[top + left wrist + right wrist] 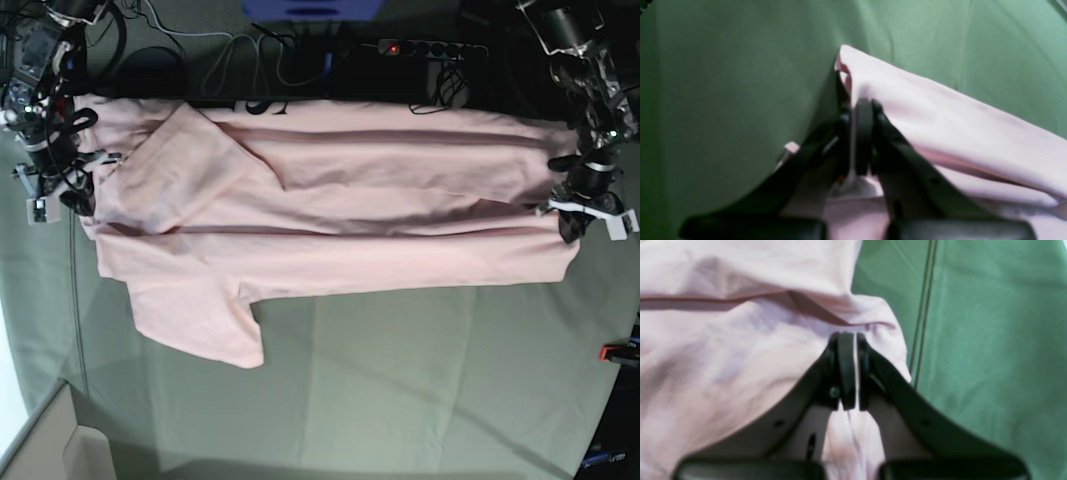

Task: Layout the t-shirt on the table in an organized manner, then fold the t-shirt properly
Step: 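Lift the grasped edges with both grippers and fold them over the body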

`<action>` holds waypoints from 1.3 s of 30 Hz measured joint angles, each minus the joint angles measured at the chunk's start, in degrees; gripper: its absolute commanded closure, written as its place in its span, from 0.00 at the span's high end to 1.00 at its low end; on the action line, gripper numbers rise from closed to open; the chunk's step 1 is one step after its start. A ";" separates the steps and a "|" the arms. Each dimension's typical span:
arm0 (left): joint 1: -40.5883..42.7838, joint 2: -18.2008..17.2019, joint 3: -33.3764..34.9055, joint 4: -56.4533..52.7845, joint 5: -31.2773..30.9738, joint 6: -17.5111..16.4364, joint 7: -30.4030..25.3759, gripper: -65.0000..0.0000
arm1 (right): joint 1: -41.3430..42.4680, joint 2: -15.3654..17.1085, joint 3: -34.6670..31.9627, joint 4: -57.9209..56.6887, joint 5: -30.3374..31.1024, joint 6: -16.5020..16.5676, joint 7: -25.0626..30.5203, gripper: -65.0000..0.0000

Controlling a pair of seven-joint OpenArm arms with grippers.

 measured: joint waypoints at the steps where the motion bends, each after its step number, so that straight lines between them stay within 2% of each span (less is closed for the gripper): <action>1: 0.00 -0.07 0.00 0.02 0.00 0.00 0.00 0.11 | 0.00 0.00 0.00 0.76 -0.02 0.02 -0.68 0.00; 4: 0.85 -0.26 -0.02 0.35 -0.22 0.04 -0.04 0.34 | 0.94 0.04 -0.07 3.63 -0.09 -0.02 -5.01 0.02; 6: 1.77 -0.04 -0.02 0.85 -0.17 0.20 0.07 0.46 | 3.10 0.15 -0.04 5.09 -0.35 0.15 -8.90 0.11; 7: 2.10 0.22 -0.07 1.42 -0.20 0.33 0.11 0.48 | 4.22 0.15 0.00 5.70 -0.09 -0.02 -10.27 0.16; 11: 2.67 0.35 -0.02 6.25 -2.05 0.20 0.35 0.49 | 8.48 0.15 -0.15 7.69 0.04 0.07 -15.28 0.37; 14: 2.60 -0.50 -0.02 8.22 -6.86 0.28 -0.20 0.49 | 11.91 0.13 -0.11 7.45 -0.31 0.15 -18.40 0.43; 20: -2.64 -3.76 0.11 3.08 -7.19 1.29 -0.28 0.49 | 17.62 0.35 -1.36 2.93 -0.13 0.00 -20.94 0.44; 24: -6.82 -5.31 0.63 -5.22 -7.54 0.20 -0.22 0.49 | 18.12 0.72 -4.26 0.68 -0.15 0.04 -21.05 0.44; 27: -10.67 -7.39 0.37 -14.14 -4.81 1.16 0.31 0.49 | 18.23 1.51 -5.77 -0.48 -0.55 0.02 -21.07 0.44; 32: -16.90 -7.32 0.37 -22.32 3.56 0.52 -0.28 0.49 | 18.27 0.94 -7.61 -0.66 -0.09 0.04 -20.85 0.44; 39: -17.00 -6.27 0.24 -23.96 5.44 0.46 -0.26 0.49 | 18.86 1.29 -8.17 -0.63 -0.35 0.00 -21.07 0.44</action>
